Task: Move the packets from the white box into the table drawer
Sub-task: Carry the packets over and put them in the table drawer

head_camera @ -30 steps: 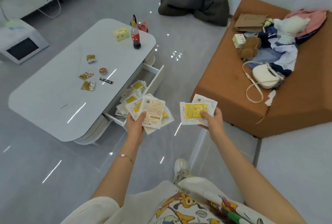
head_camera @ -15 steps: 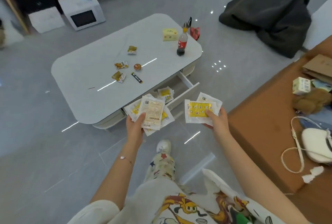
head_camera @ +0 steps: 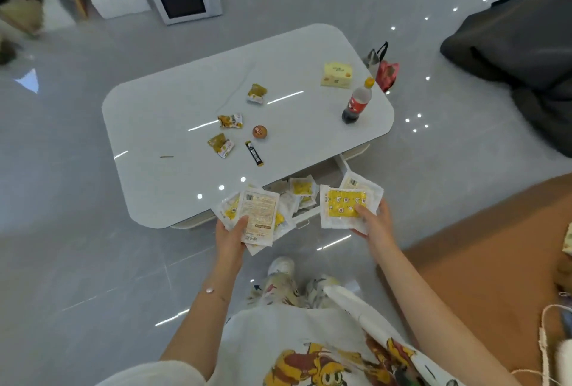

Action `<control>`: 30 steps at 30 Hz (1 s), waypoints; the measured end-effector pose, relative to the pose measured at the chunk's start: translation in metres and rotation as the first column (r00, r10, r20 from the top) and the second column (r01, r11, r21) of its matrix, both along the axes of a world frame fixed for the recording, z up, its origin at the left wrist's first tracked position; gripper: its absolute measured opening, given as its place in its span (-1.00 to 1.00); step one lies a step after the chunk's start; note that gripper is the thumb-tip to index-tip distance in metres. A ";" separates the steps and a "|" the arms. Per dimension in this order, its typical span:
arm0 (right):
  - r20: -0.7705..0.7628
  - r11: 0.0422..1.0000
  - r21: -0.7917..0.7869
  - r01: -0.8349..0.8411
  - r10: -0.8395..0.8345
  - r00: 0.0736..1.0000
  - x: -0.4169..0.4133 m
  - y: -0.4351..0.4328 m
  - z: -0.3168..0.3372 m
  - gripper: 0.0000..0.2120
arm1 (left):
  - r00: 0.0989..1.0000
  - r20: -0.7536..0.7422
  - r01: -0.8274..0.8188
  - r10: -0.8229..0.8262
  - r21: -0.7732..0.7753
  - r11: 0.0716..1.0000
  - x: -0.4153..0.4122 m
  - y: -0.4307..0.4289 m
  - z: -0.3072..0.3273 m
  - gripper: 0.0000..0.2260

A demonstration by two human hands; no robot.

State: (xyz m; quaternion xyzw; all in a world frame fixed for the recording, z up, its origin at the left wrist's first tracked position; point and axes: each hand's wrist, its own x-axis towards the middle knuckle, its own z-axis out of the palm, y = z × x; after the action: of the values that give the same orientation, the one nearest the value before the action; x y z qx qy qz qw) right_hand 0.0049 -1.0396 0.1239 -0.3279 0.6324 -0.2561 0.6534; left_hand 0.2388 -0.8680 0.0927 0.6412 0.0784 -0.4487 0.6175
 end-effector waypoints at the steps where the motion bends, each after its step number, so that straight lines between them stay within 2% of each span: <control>1: -0.009 1.000 0.006 -0.010 0.010 1.000 0.002 -0.006 -0.007 -0.53 | 1.000 -0.016 -0.005 0.005 -0.006 1.000 -0.001 -0.002 -0.005 -0.66; 6: -0.096 0.984 0.083 -0.159 0.167 0.981 0.034 -0.064 -0.098 -0.52 | 0.990 -0.072 -0.110 0.119 0.126 0.986 0.011 -0.032 -0.092 -0.66; 11: -0.127 0.942 0.169 -0.291 0.313 0.941 0.069 -0.111 -0.238 -0.53 | 0.958 -0.137 -0.210 0.252 0.261 0.942 0.026 -0.061 -0.225 -0.70; 15: -0.134 0.893 0.204 -0.402 0.432 0.892 0.093 -0.140 -0.349 -0.53 | 0.955 -0.150 -0.204 0.256 0.295 0.933 0.041 -0.075 -0.325 -0.63; 18: -0.156 0.863 0.239 -0.444 0.486 0.860 0.107 -0.153 -0.410 -0.55 | 0.950 -0.157 -0.204 0.269 0.336 0.919 0.049 -0.077 -0.374 -0.64; 21: -0.195 0.837 0.247 -0.489 0.537 0.820 0.116 -0.155 -0.451 -0.54 | 0.958 -0.130 -0.189 0.256 0.386 0.903 0.049 -0.078 -0.406 -0.66; 25: -0.335 0.824 0.250 -0.508 0.566 0.753 0.128 -0.148 -0.472 -0.33 | 0.943 -0.090 -0.249 0.320 0.449 0.858 0.044 -0.083 -0.424 -0.75; 30: -0.434 0.772 0.263 -0.579 0.631 0.643 0.127 -0.148 -0.468 -0.36 | 0.929 -0.003 -0.321 0.371 0.493 0.809 0.034 -0.085 -0.429 -0.72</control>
State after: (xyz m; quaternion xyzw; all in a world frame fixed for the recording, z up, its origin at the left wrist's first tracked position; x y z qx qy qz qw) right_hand 0.1315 -1.1879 -0.3443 -0.5416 0.6443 0.1029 0.5301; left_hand 0.2729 -0.9527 -0.3361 0.7268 0.3341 -0.3258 0.5039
